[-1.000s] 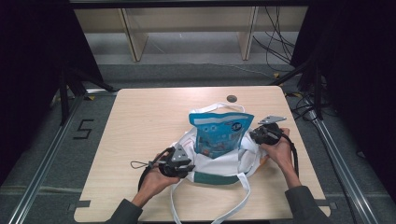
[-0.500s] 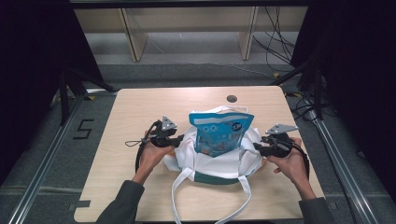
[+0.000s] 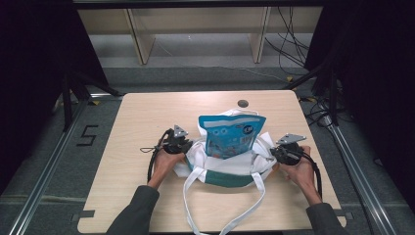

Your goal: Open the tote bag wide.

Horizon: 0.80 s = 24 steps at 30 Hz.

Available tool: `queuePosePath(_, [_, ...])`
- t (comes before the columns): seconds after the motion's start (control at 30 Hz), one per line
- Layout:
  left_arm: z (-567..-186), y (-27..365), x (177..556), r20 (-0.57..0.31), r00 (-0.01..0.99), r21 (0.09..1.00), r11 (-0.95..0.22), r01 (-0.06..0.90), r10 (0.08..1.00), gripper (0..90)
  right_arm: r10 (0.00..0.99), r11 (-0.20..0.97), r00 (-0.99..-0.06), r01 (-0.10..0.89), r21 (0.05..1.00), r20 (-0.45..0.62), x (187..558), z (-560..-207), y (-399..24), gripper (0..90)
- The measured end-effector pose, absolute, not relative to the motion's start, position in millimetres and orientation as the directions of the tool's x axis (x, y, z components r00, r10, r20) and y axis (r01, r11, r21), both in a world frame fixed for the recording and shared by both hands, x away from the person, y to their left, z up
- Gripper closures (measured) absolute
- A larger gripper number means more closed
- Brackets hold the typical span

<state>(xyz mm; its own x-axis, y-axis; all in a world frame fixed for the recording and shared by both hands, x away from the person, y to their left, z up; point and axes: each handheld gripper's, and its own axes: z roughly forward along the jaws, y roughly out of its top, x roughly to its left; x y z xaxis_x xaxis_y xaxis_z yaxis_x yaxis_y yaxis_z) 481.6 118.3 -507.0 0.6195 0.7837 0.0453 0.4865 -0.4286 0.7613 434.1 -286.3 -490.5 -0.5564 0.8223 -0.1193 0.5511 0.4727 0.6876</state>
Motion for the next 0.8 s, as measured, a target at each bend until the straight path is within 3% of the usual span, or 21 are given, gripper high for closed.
queuePosePath(0.1, [-496.2, 124.1, 480.4, 0.035, 0.591, 0.764, -0.403, 0.504, 0.806, 65.6, 0.822, 0.479, -0.555, 0.549, 0.685, -0.129, 432.8, -489.6, -285.5, 86.6])
queuePosePath(0.17, [-489.8, 126.6, 475.9, -0.013, 0.580, 0.791, -0.346, 0.505, 0.815, 58.1, 0.836, 0.445, -0.540, 0.569, 0.691, -0.094, 432.6, -486.6, -286.1, 77.4])
queuePosePath(0.33, [-462.5, 134.5, 462.2, 0.034, 0.575, 0.817, -0.354, 0.456, 0.818, 43.2, 0.851, 0.407, -0.518, 0.542, 0.735, -0.089, 430.2, -473.1, -288.8, 58.1])
queuePosePath(0.43, [-445.1, 133.7, 450.9, -0.036, 0.573, 0.867, -0.260, 0.426, 0.819, 44.6, 0.856, 0.368, -0.513, 0.510, 0.777, -0.069, 423.2, -456.7, -292.2, 53.6])
queuePosePath(0.5, [-436.2, 134.3, 440.0, -0.009, 0.617, 0.868, -0.300, 0.396, 0.787, 47.9, 0.864, 0.324, -0.503, 0.517, 0.792, -0.025, 414.4, -446.1, -293.3, 53.8])
queuePosePath(0.57, [-435.1, 130.8, 424.7, -0.036, 0.658, 0.858, -0.314, 0.407, 0.752, 55.0, 0.844, 0.299, -0.535, 0.523, 0.798, 0.035, 403.2, -439.5, -292.1, 57.0])
queuePosePath(0.63, [-439.7, 128.4, 411.5, -0.025, 0.703, 0.841, -0.365, 0.399, 0.711, 60.7, 0.809, 0.335, -0.587, 0.512, 0.791, 0.037, 394.0, -439.3, -288.5, 60.7])
queuePosePath(0.8, [-466.9, 125.2, 387.3, -0.057, 0.760, 0.782, -0.444, 0.437, 0.647, 64.1, 0.731, 0.437, -0.682, 0.497, 0.749, 0.026, 372.0, -447.4, -272.2, 69.7])
